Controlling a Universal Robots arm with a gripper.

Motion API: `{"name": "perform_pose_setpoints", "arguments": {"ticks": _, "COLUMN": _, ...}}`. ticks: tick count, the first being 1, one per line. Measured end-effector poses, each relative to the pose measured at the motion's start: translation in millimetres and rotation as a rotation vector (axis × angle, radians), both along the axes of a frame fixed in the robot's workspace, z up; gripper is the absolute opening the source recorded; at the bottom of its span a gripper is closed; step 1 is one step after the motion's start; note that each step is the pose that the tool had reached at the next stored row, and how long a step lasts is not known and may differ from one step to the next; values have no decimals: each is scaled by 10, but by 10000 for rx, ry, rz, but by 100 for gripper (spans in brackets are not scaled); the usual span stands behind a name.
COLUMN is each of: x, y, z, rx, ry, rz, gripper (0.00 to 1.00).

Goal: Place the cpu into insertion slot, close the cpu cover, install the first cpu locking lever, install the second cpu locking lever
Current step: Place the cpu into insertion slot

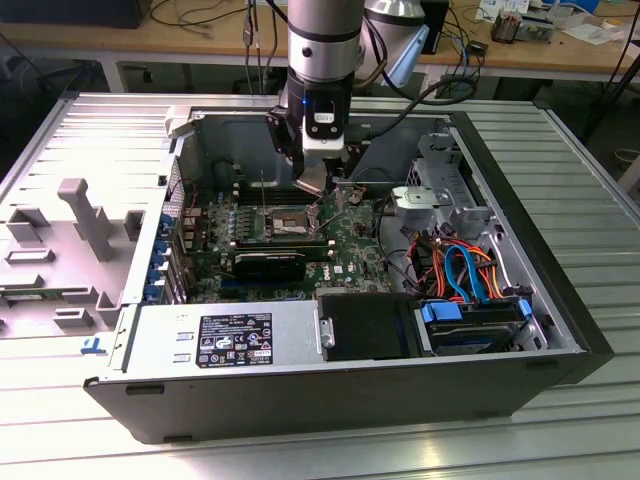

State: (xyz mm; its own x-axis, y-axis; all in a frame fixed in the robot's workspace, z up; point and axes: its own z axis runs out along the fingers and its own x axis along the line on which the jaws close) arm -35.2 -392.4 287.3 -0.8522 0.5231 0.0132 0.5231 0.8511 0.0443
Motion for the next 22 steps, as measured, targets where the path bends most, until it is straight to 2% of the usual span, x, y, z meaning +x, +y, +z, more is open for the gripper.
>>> {"name": "perform_pose_setpoints", "arguments": {"ticks": 22, "x": 0, "y": 0, "z": -12, "rx": 0, "ry": 0, "rz": -243, "gripper": 55}}
